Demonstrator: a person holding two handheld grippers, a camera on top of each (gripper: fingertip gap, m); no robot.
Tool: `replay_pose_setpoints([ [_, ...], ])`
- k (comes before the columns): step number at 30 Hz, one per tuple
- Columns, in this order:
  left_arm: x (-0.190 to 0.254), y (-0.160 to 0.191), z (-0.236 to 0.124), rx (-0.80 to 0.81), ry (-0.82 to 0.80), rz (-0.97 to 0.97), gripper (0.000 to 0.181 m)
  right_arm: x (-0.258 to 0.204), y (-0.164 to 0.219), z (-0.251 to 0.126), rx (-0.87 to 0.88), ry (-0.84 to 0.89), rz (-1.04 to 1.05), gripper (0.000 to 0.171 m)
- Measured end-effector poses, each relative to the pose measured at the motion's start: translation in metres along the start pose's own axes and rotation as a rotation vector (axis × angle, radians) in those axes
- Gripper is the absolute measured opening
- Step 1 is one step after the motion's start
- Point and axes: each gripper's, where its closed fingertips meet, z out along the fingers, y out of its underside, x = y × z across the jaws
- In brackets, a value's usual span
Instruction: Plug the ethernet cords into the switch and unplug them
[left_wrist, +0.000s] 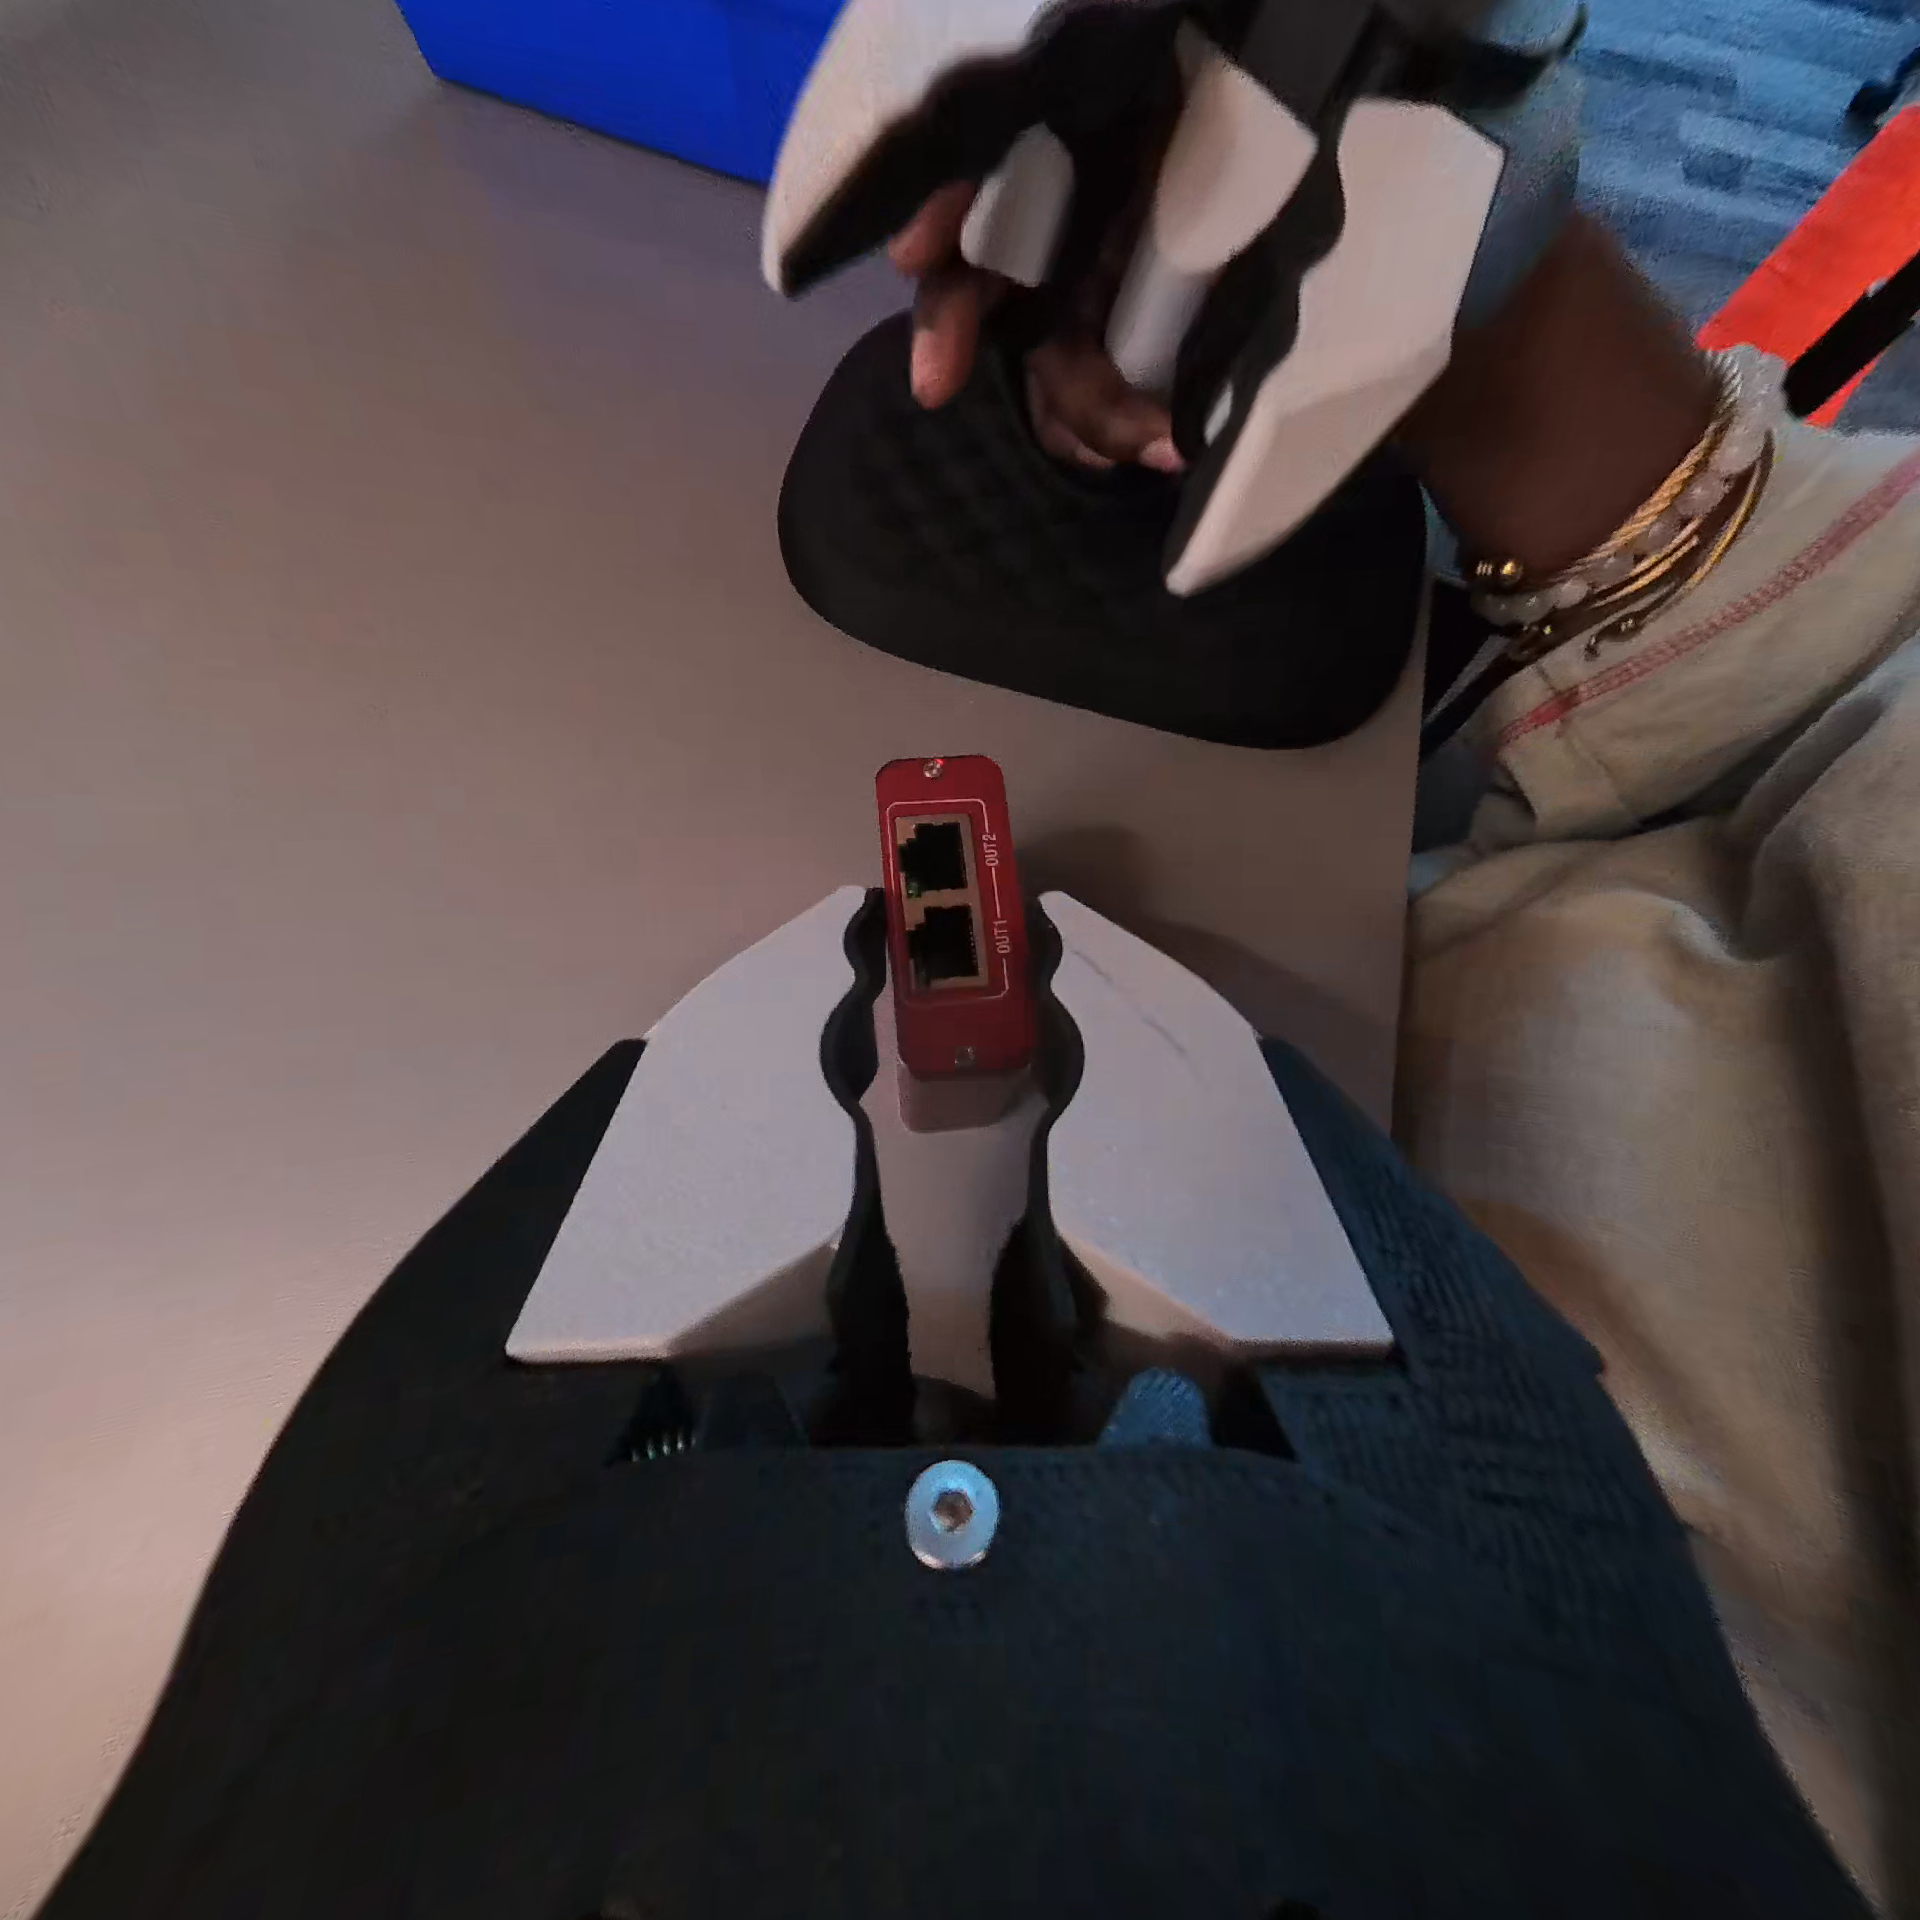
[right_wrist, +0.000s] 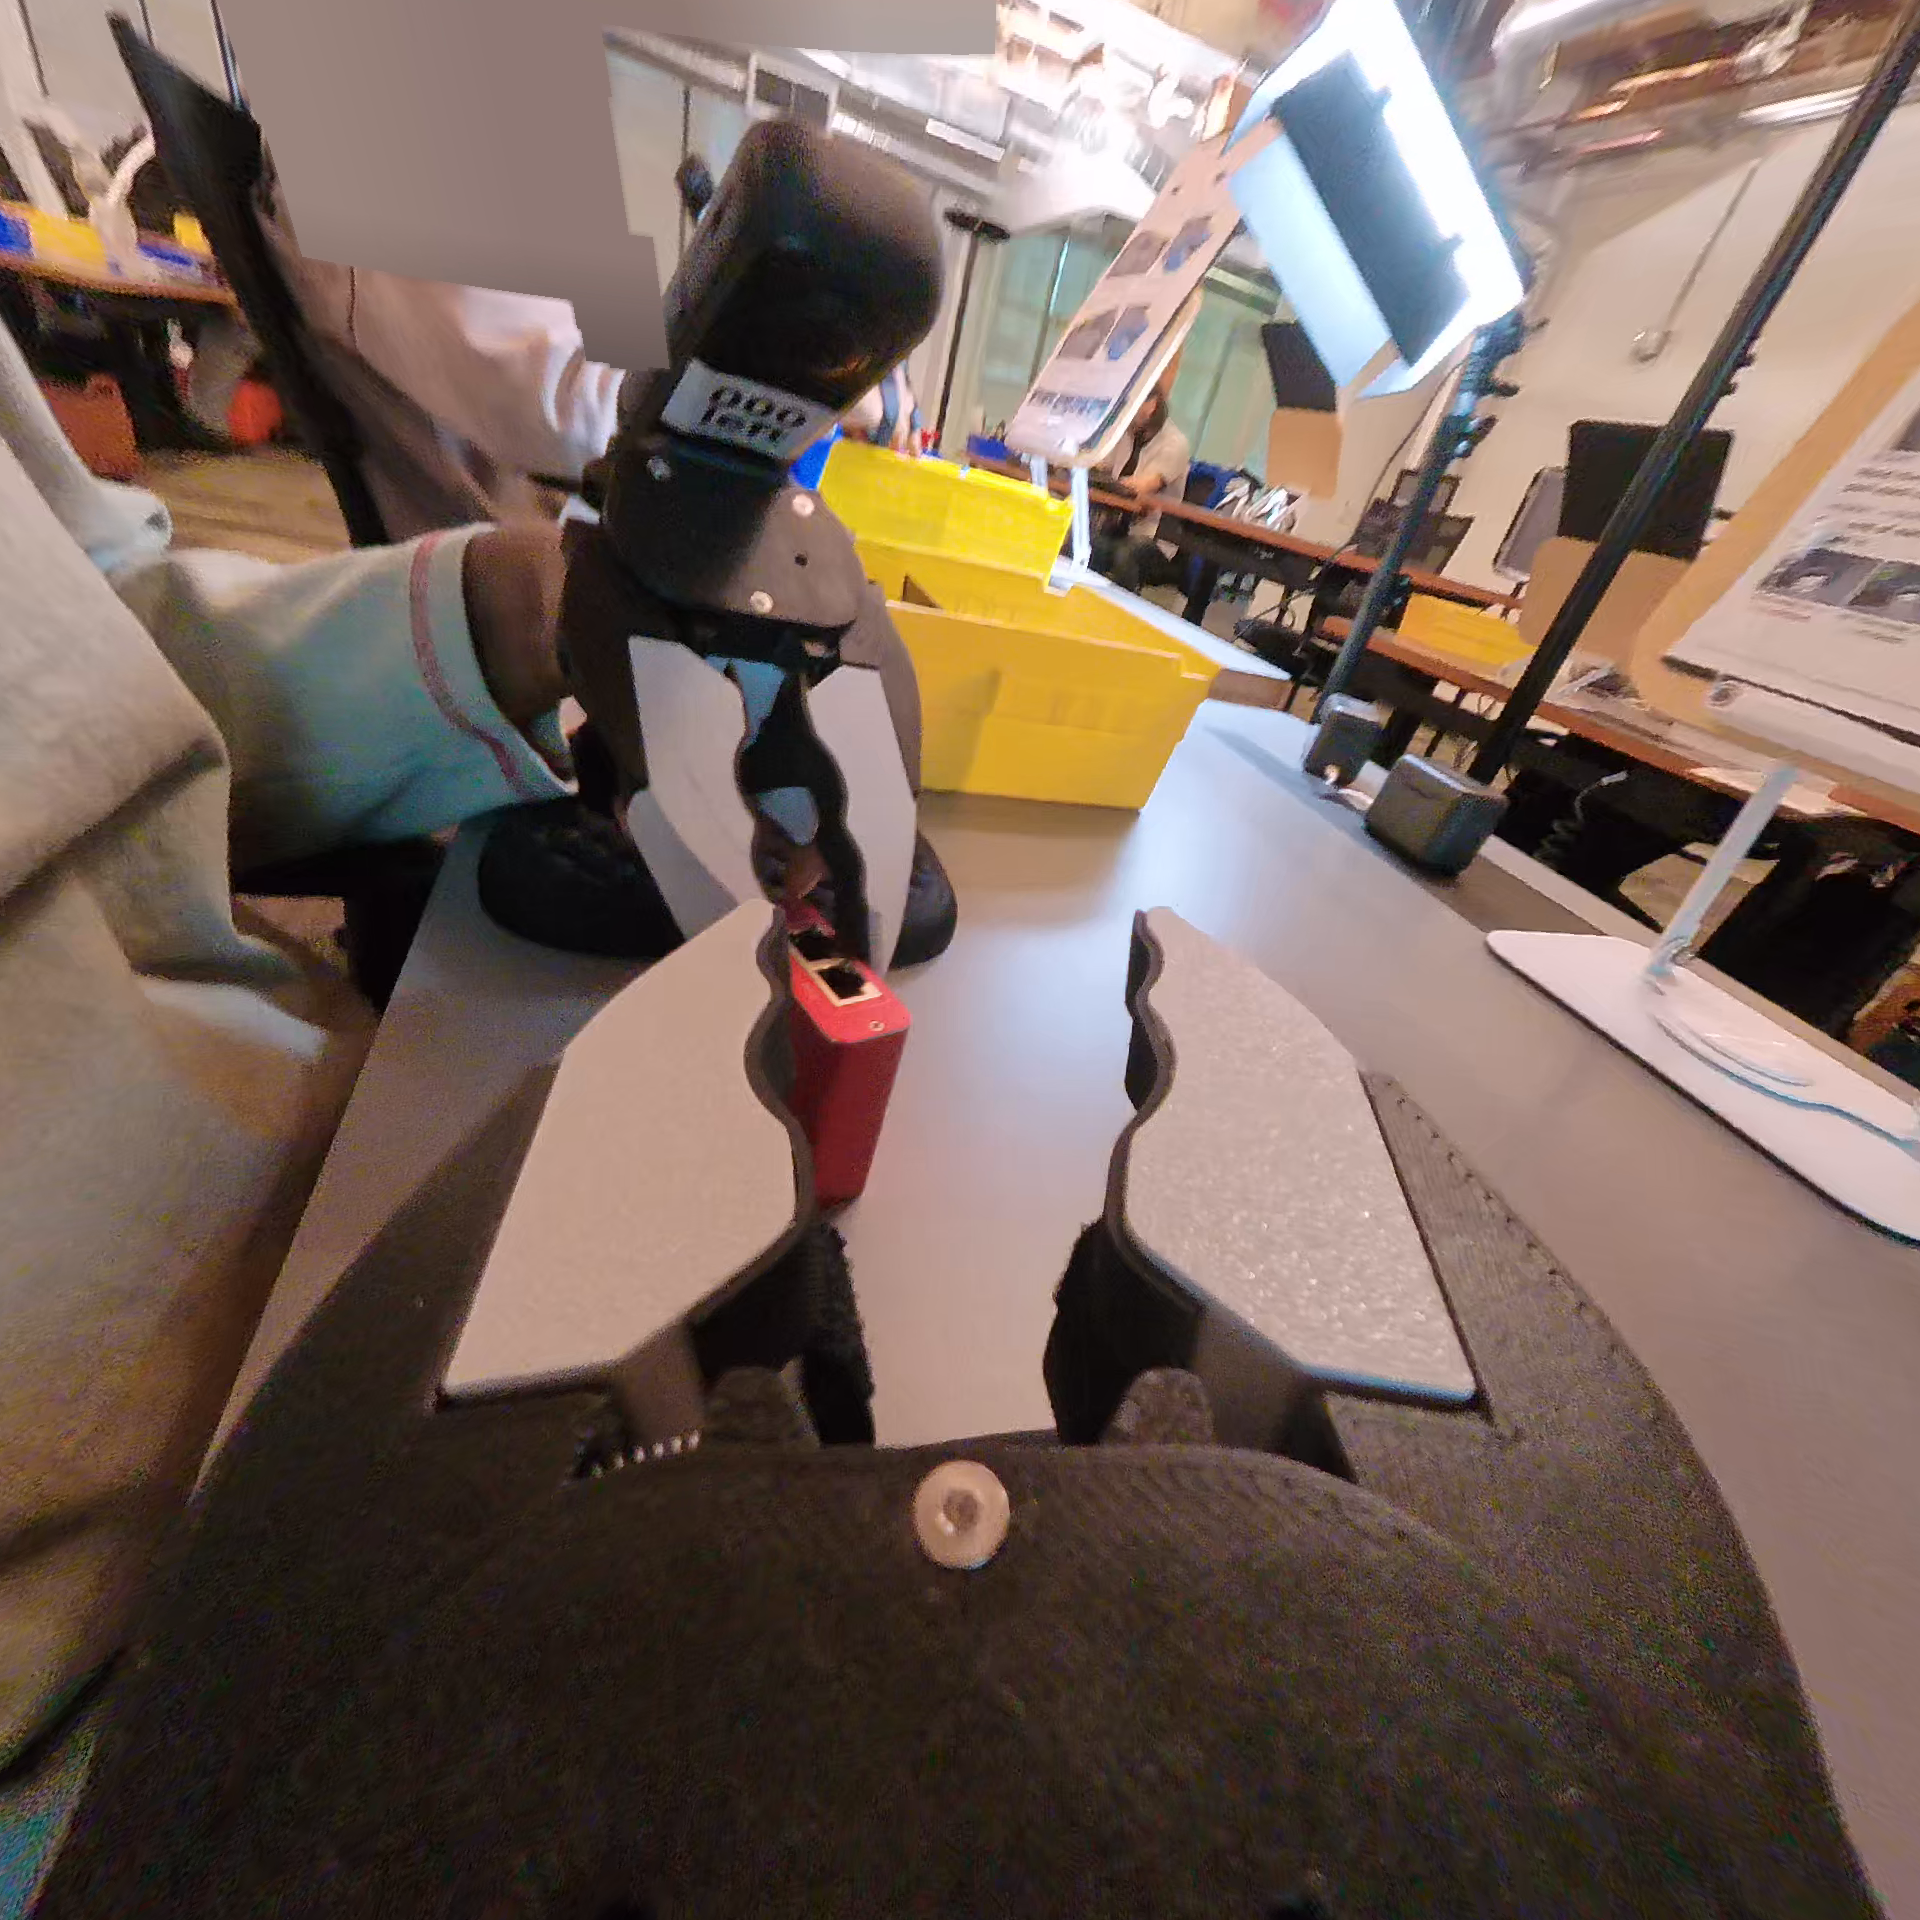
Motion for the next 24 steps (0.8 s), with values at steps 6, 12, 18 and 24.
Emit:
replay_pose_setpoints([
  [6,0.006,-0.004,-0.019,0.096,0.047,-0.06,0.056,-0.007,0.018,0.01,-0.229,0.003,0.028,0.067],
  [12,0.013,0.035,-0.02,-0.01,0.028,-0.052,0.054,-0.035,0.048,0.014,-0.632,-0.06,0.298,0.06],
  [18,0.024,0.039,-0.005,-0.062,0.062,0.014,0.05,-0.044,0.055,0.028,-0.692,-0.056,0.389,0.062],
  [24,0.028,0.039,-0.012,-0.054,0.085,0.029,0.049,-0.039,0.057,0.03,-0.702,-0.023,0.357,0.078],
])
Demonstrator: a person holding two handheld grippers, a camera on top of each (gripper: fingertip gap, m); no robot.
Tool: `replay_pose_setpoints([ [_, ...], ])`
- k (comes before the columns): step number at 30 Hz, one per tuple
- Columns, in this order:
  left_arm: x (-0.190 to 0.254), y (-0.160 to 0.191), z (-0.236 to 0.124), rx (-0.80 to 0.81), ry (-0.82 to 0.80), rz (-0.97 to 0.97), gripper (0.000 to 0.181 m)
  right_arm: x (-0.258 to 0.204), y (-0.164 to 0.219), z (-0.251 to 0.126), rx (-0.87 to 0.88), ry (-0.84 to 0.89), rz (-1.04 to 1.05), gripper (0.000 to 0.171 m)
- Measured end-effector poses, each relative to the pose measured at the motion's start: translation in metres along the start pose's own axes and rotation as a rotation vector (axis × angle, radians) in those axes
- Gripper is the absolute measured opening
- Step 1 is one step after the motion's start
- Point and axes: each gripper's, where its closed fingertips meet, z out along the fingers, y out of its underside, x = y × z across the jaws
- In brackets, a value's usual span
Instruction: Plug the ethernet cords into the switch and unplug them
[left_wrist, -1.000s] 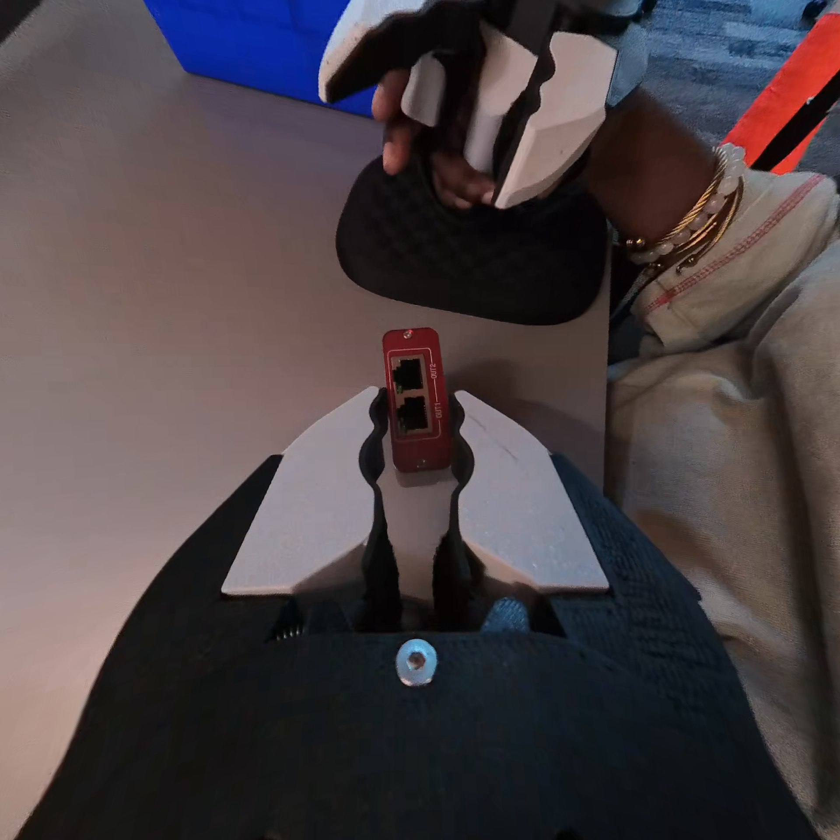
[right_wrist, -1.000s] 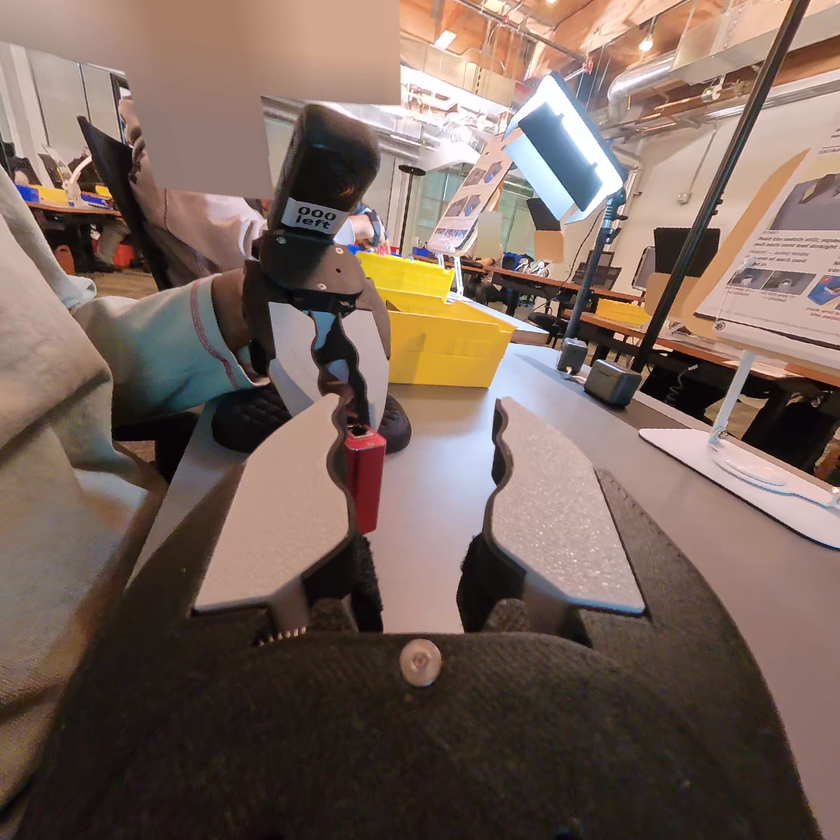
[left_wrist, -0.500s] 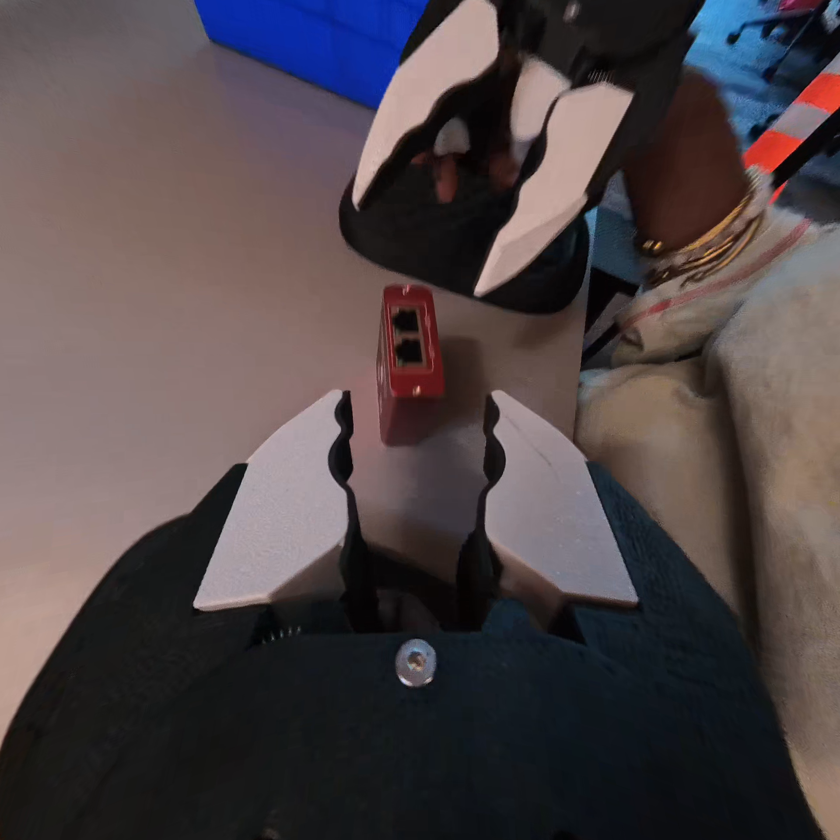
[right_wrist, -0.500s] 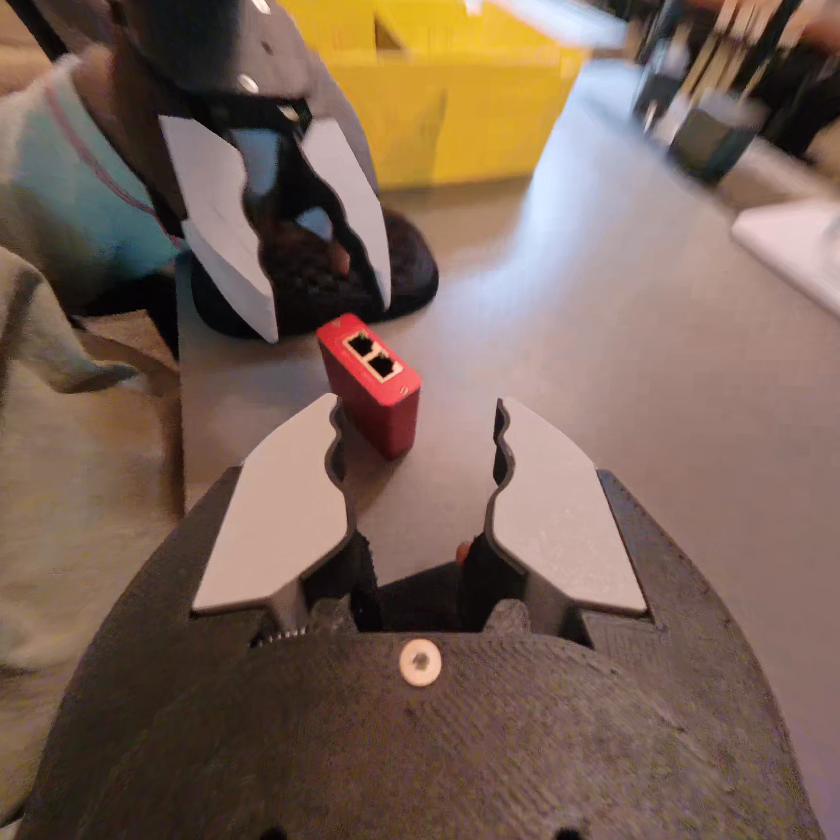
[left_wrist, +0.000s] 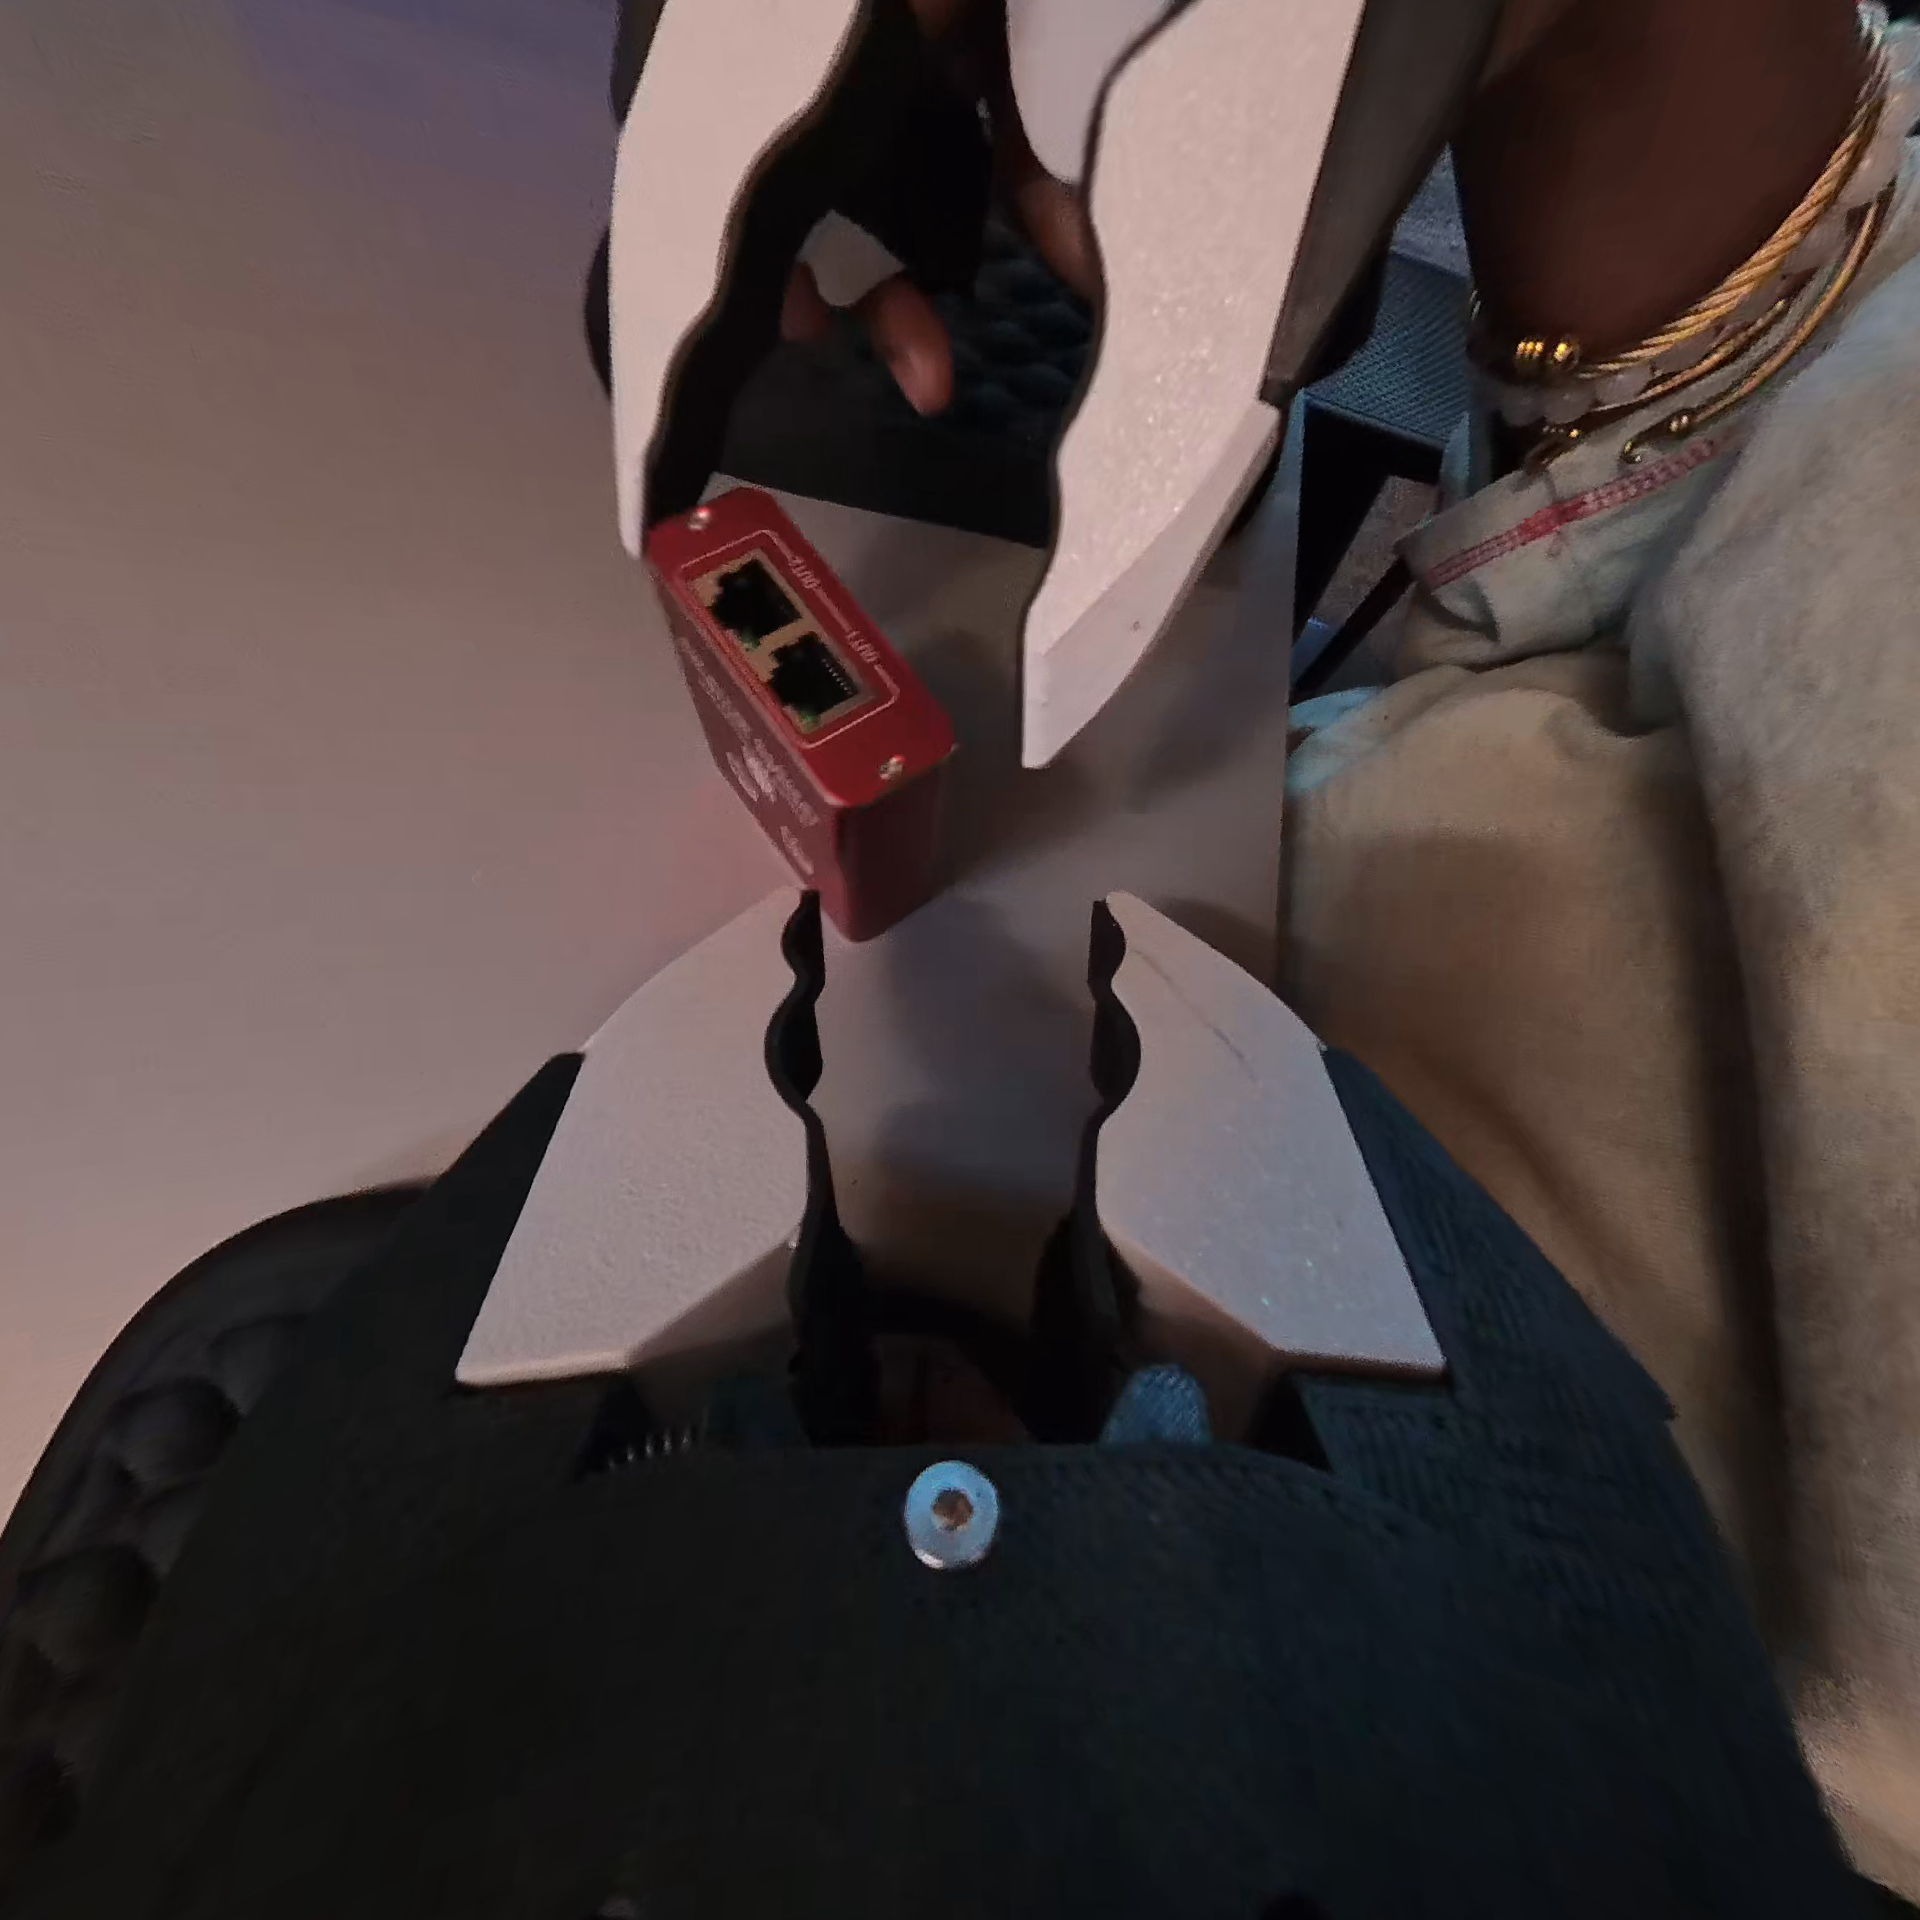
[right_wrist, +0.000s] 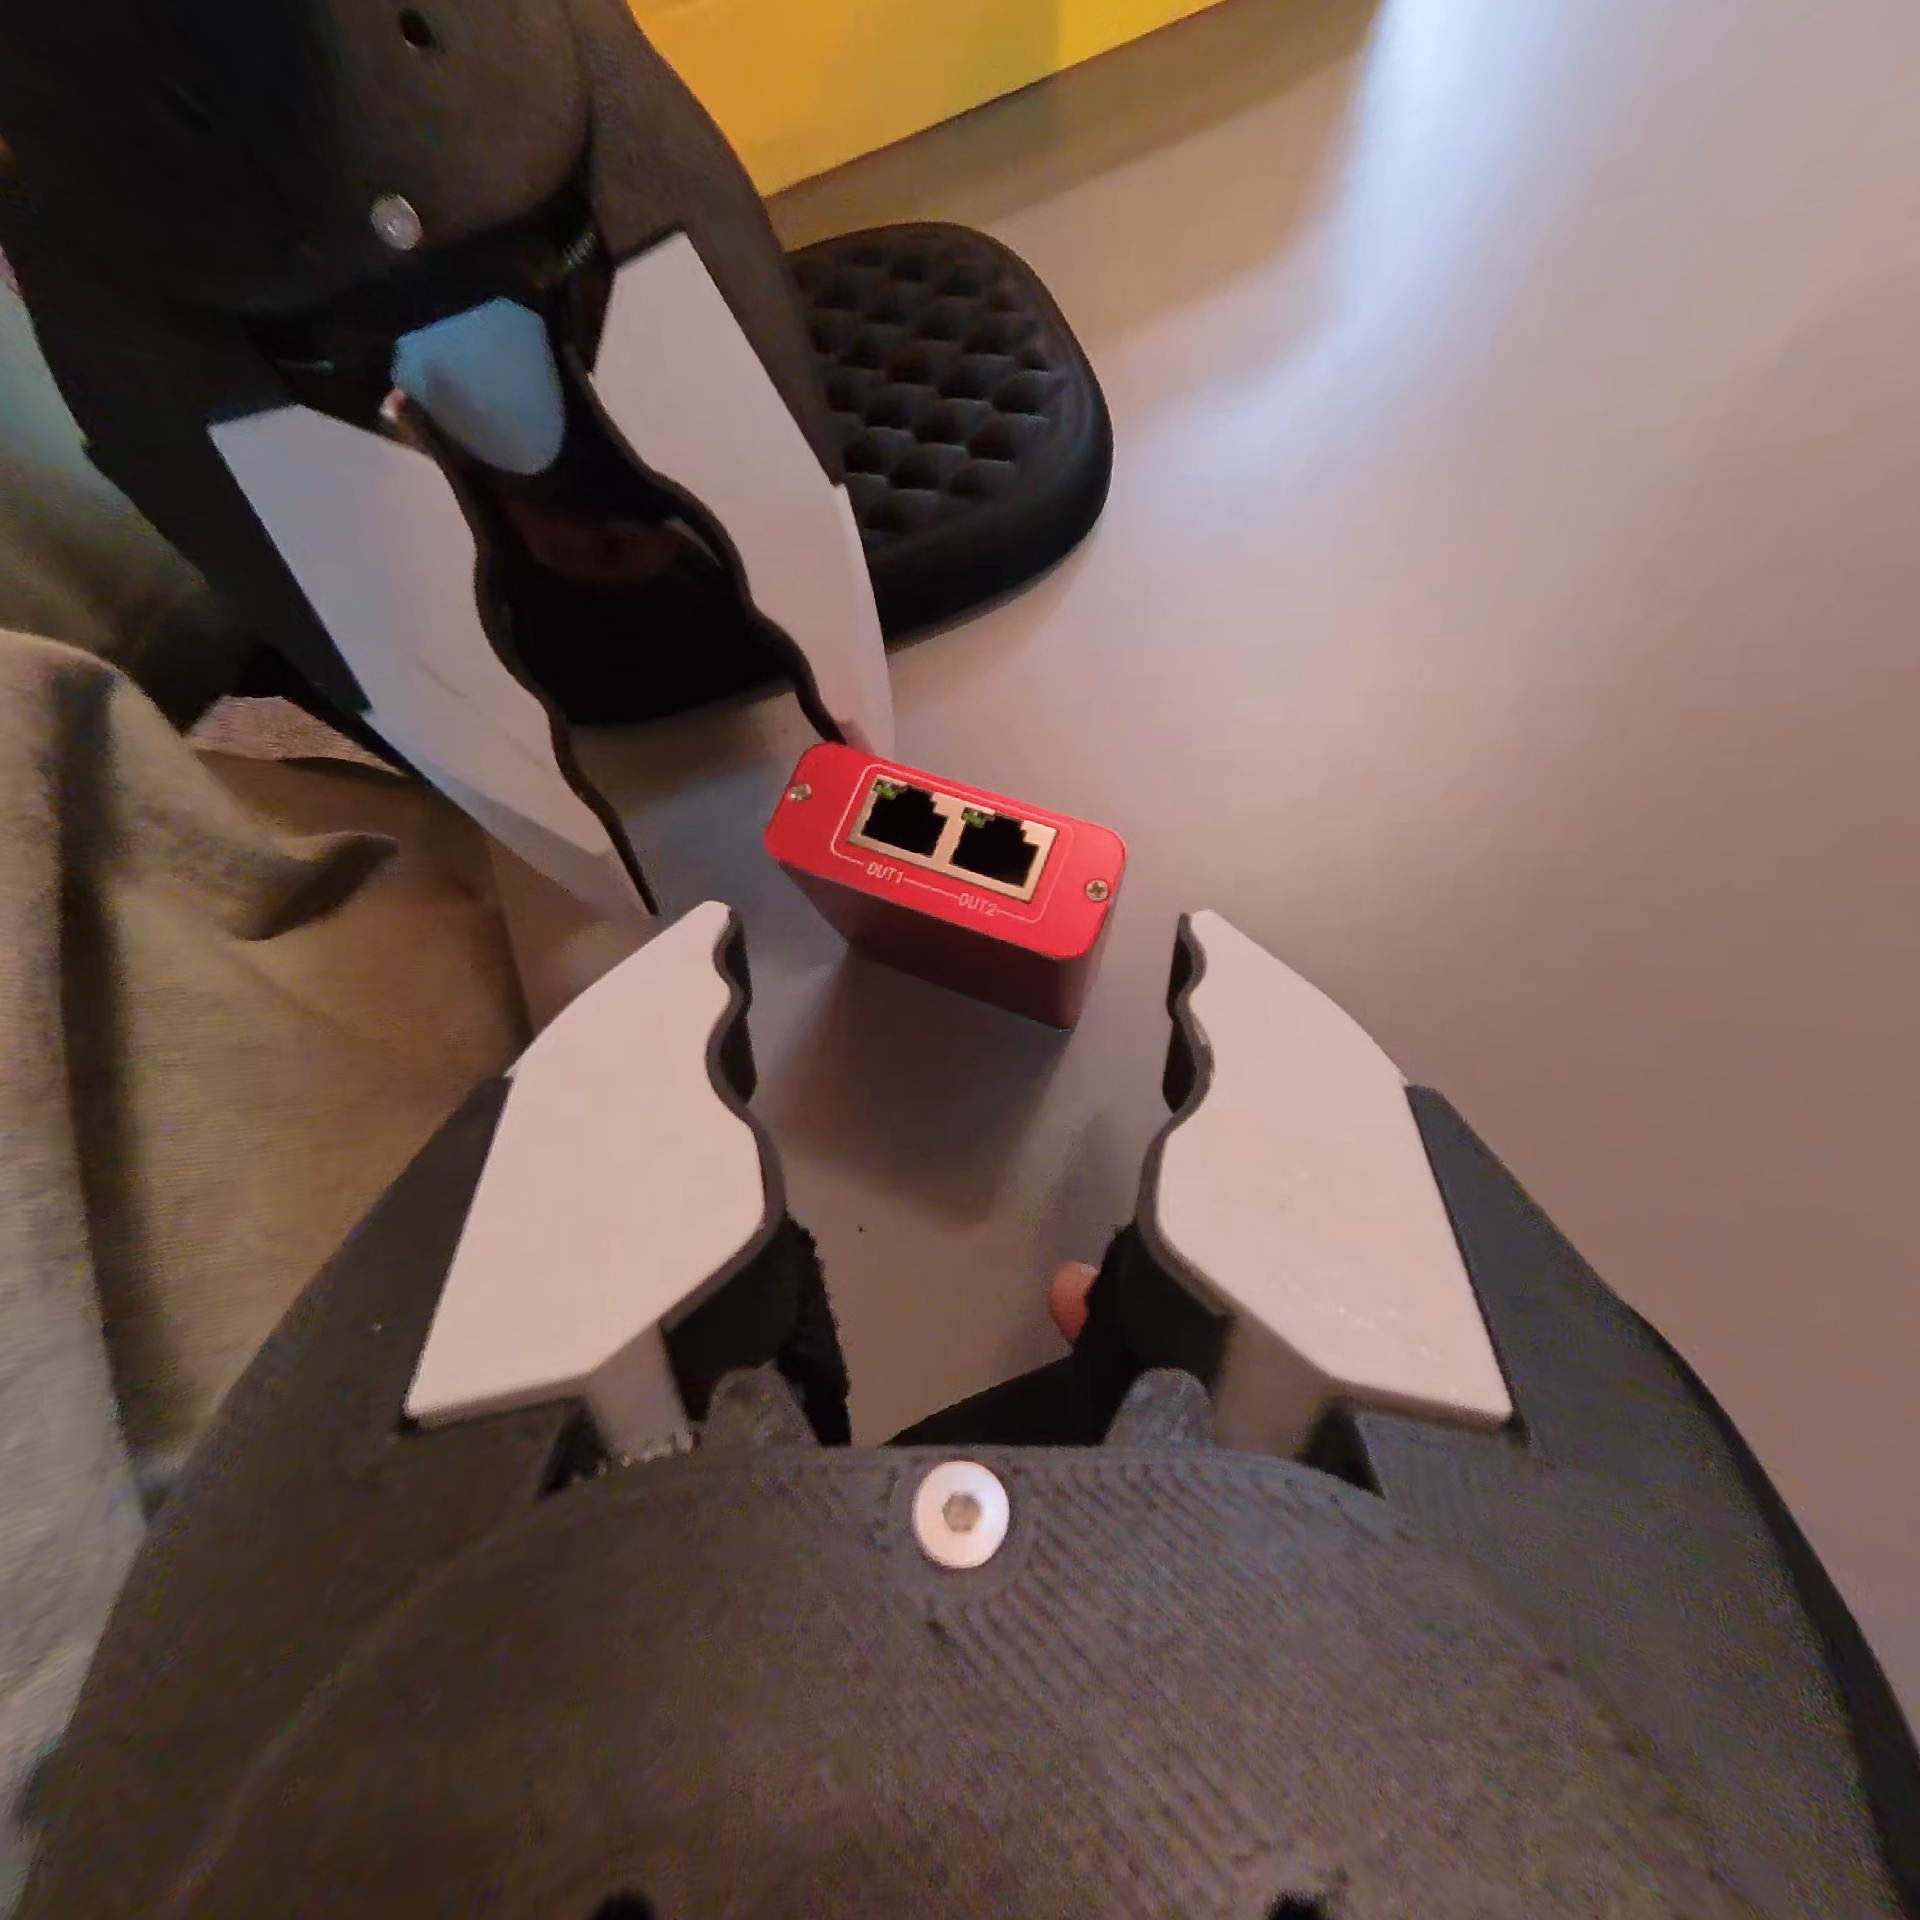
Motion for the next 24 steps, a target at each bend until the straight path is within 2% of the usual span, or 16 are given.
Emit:
replay_pose_setpoints([
  [6,-0.027,-0.008,-0.047,0.108,-0.145,-0.058,0.05,0.003,-0.002,0.014,-0.082,0.125,0.038,0.093],
  [8,-0.036,-0.007,-0.065,0.125,-0.211,-0.071,0.05,0.005,-0.003,0.02,-0.104,0.166,0.036,0.091],
  [9,-0.04,-0.005,-0.073,0.126,-0.245,-0.074,0.05,0.004,-0.002,0.022,-0.116,0.167,0.031,0.084],
  [11,-0.049,0.001,-0.092,0.119,-0.322,-0.075,0.05,0.003,0.0,0.022,-0.127,0.142,0.01,0.072],
  [15,-0.065,0.014,-0.139,0.141,-0.476,-0.109,0.05,0.012,0.017,0.002,-0.168,0.07,-0.099,0.072],
  [19,-0.076,0.026,-0.181,0.205,-0.588,-0.164,0.05,0.018,0.035,-0.018,-0.257,-0.132,-0.317,0.072],
  [24,-0.086,0.046,-0.219,0.204,-0.745,-0.215,0.05,0.028,0.038,-0.021,-0.327,-0.237,-0.385,0.072],
])
